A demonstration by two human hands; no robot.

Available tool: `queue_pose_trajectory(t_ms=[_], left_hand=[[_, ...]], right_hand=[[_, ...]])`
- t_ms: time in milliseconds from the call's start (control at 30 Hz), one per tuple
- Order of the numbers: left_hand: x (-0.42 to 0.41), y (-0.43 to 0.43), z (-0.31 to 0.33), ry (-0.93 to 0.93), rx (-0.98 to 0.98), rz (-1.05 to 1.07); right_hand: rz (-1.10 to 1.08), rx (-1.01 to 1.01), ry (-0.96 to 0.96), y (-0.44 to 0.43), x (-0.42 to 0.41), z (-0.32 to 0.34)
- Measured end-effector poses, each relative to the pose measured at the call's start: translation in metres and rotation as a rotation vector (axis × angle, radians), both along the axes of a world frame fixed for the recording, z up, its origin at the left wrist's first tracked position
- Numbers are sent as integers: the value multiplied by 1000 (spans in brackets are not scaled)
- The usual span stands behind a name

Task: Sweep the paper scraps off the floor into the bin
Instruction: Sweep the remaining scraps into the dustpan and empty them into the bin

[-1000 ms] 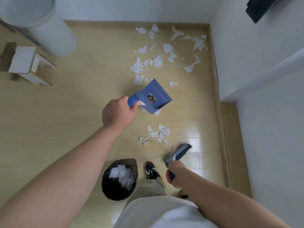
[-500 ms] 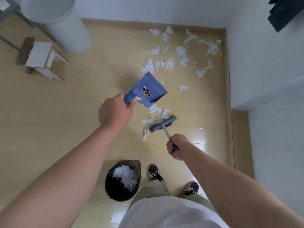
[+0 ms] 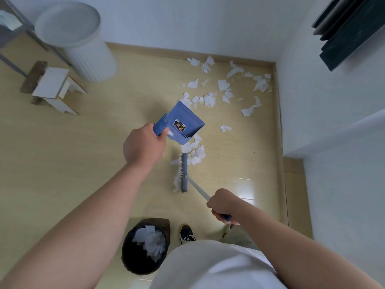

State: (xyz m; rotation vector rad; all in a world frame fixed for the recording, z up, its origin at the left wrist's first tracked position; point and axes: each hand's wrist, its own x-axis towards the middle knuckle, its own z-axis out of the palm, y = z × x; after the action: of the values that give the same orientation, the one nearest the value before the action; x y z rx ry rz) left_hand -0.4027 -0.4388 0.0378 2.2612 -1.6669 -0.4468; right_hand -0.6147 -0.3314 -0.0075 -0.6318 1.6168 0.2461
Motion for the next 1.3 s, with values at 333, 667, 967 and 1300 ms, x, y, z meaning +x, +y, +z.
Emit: queue_pose_trajectory(t_ms=[333,667,967,1300], left_hand=[[-43,-46,-8,-42,27,30],[-99,-154,-7,-72,106,304],[-112,-212,-5,-116,145,393],[-94,-229,-10,-181,263,341]], right_hand=[[637,-59,-23,-65,-13,-41],[670,-77,151,-250,-115,-65],[780,-122,257,-381,-164,-51],[703,-90,292,-419,-177,-34]])
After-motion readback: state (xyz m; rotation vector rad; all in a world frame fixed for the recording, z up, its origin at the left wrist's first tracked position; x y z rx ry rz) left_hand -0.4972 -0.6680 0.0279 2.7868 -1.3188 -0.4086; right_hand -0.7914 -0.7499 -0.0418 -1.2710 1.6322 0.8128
